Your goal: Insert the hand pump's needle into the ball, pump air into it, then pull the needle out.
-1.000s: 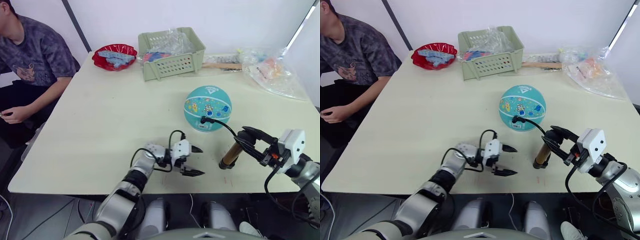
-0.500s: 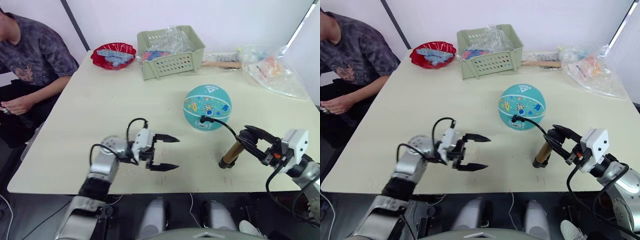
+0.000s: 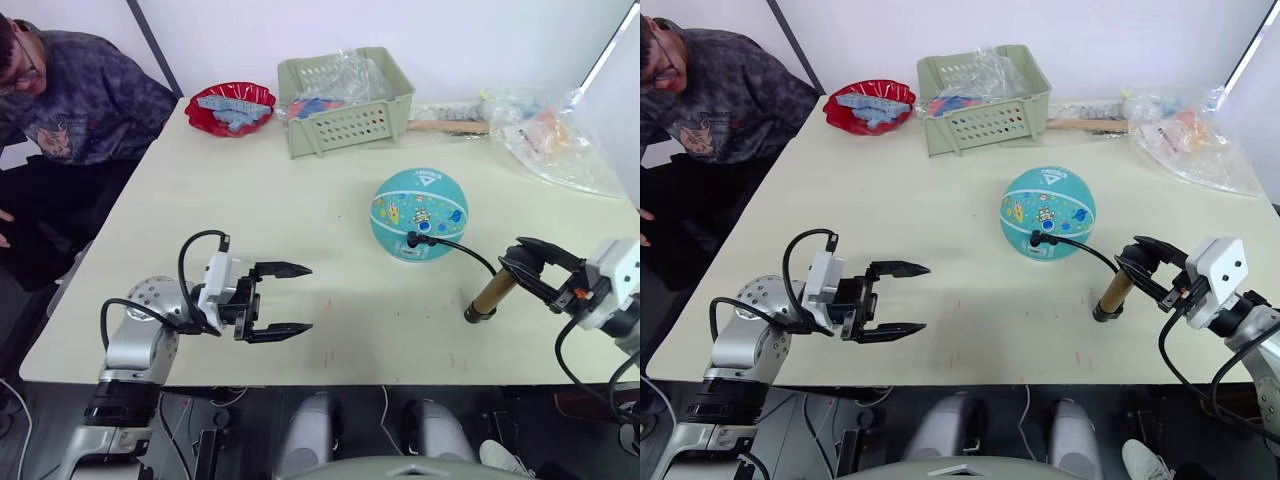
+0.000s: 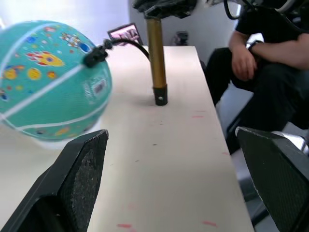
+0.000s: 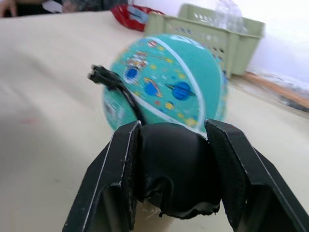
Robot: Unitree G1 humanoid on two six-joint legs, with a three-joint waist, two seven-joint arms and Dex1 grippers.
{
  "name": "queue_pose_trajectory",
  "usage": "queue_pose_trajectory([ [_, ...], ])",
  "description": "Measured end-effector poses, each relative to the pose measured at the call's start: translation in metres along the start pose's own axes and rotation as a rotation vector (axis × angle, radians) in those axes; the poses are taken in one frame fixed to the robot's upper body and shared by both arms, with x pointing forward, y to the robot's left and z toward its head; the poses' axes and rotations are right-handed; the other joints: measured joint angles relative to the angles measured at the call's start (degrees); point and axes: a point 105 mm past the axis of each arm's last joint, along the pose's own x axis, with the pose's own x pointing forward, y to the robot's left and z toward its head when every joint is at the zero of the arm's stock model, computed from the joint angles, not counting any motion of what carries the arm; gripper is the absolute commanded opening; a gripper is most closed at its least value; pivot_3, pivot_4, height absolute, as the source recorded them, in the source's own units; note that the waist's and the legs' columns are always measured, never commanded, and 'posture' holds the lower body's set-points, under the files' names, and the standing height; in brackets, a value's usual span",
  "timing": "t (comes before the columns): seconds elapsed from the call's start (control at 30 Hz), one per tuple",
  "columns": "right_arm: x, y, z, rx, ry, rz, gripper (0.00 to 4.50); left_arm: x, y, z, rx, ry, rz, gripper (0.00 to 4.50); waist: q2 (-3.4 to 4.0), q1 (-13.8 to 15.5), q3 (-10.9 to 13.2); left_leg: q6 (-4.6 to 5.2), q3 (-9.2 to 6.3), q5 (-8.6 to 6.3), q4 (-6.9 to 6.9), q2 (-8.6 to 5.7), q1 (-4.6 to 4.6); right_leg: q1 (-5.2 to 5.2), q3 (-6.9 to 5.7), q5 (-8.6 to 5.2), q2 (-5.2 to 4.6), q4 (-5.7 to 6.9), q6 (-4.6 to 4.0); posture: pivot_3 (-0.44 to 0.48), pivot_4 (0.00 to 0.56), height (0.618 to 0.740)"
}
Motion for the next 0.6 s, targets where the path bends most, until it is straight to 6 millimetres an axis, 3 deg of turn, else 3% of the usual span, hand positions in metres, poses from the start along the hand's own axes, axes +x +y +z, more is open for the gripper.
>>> queue_pose_trajectory([
  [0.13, -0.003, -0.017, 0.005, -0.078, 0.025, -0.014, 1.6, -0.004, -0.003, -0.001, -0.013, -0.009, 0.021, 4.5, 0.08, -0.26, 0.19, -0.24, 0.08, 0.14, 0.0, -0.03, 0.02, -0.01, 0.05, 0.1, 0.15, 0.0, 0.17, 0.0, 0.15, 0.738],
  [0.2, -0.003, -0.025, 0.008, -0.208, 0.051, 0.002, 1.6, -0.004, -0.008, -0.004, -0.023, -0.01, 0.018, 4.5, 0.12, -0.3, 0.3, -0.24, 0.12, 0.14, -0.01, -0.01, 0.02, -0.03, 0.1, 0.1, 0.22, 0.0, 0.17, 0.0, 0.15, 0.738],
  [0.6, 0.004, -0.041, 0.003, -0.645, 0.049, -0.024, 1.6, 0.005, -0.01, 0.004, 0.012, -0.033, 0.014, 4.5, 0.13, -0.22, 0.45, -0.65, 0.34, 0.38, -0.08, 0.09, 0.03, -0.03, 0.21, 0.12, 0.47, 0.03, 0.17, 0.0, 0.15, 0.738],
])
